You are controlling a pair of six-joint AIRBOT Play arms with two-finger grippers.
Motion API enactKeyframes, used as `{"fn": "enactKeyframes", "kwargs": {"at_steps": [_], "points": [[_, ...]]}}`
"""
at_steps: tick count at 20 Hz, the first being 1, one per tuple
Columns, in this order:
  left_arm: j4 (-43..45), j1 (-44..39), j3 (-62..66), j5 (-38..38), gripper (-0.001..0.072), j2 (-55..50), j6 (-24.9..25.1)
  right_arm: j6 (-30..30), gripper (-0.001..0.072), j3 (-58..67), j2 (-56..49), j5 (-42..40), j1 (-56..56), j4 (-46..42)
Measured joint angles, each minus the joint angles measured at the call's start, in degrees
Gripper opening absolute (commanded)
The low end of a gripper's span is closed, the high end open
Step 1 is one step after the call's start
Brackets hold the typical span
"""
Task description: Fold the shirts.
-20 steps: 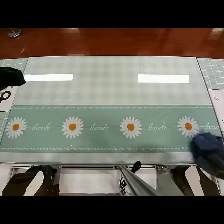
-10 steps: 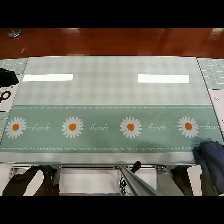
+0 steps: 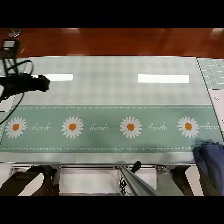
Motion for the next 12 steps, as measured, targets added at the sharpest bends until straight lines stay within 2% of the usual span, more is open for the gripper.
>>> {"fn": "enactKeyframes", "kwargs": {"at_steps": [2,3,4,8,12], "points": [[0.0,-5.03,1.25,-3.85,0.0575,-1.57,0.13,-0.66,0.0549,0.07,-0.7,-1.44,7.85,4.31],[0.15,-7.15,1.73,-5.77,0.063,-2.19,-0.79,-0.61,0.0555,0.09,-1.36,-1.55,12.07,5.25],[0.74,-9.14,2.14,-8.15,0.0707,-2.67,-2.34,-0.24,0.0609,0.09,-2.05,-1.46,15.72,5.4],[4.04,-13.22,2.89,-15.87,0.0717,-3.56,-9.2,3.23,0.0608,0.09,-5.9,0.02,28.68,3.89],[5.64,-14.4,3.08,-20.22,0.0697,-3.78,-11.72,5.33,0.0606,0.11,-9.11,-0.37,37.64,2.05]]}}
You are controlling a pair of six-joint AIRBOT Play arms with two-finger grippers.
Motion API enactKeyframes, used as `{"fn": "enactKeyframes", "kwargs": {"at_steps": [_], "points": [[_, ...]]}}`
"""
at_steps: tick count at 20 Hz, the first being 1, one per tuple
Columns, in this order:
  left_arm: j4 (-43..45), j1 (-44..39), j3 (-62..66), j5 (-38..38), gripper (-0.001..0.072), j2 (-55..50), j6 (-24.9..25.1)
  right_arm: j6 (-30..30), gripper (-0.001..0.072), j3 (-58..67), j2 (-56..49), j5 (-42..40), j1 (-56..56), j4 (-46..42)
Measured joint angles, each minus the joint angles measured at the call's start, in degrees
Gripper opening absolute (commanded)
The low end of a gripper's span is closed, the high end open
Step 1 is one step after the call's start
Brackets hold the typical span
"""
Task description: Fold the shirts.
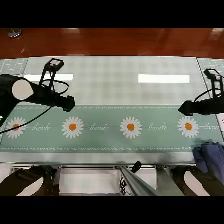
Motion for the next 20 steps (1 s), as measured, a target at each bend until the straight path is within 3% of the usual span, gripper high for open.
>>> {"fn": "enactKeyframes", "kwargs": {"at_steps": [20], "points": [[0.94,-0.42,0.04,-2.1,0.0697,-0.04,-0.68,1.29,0.0606,0.0,-1.4,-3.08,4.76,-1.57]]}}
